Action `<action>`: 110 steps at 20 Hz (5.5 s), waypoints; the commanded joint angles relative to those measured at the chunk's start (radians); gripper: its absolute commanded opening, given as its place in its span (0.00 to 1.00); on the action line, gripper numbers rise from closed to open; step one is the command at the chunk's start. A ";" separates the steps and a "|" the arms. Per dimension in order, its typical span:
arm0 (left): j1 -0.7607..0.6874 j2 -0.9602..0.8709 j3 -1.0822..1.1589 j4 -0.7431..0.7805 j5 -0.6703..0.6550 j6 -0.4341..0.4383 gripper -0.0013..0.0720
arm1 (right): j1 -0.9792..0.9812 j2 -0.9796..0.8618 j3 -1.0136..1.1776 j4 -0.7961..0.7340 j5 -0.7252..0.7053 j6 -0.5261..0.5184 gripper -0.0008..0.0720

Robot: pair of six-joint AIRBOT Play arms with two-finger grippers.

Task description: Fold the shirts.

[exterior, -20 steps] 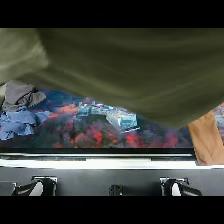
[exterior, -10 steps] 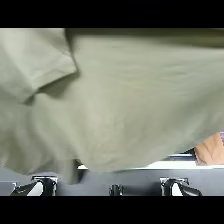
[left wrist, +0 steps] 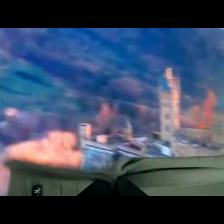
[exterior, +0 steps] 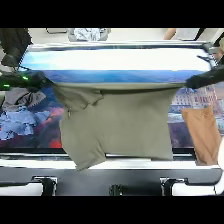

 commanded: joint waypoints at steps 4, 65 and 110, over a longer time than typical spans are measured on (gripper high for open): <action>-0.082 -0.237 0.012 -0.061 0.403 0.112 0.05 | 0.087 -0.201 -0.002 0.040 -0.600 0.053 0.06; -0.119 0.416 -1.100 0.028 0.138 -0.081 0.17 | -0.132 0.193 -0.725 -0.034 0.199 -0.074 0.86; -0.076 -0.274 0.007 0.129 -0.069 -0.046 0.17 | 0.098 -0.258 -0.130 0.157 -0.190 0.062 0.28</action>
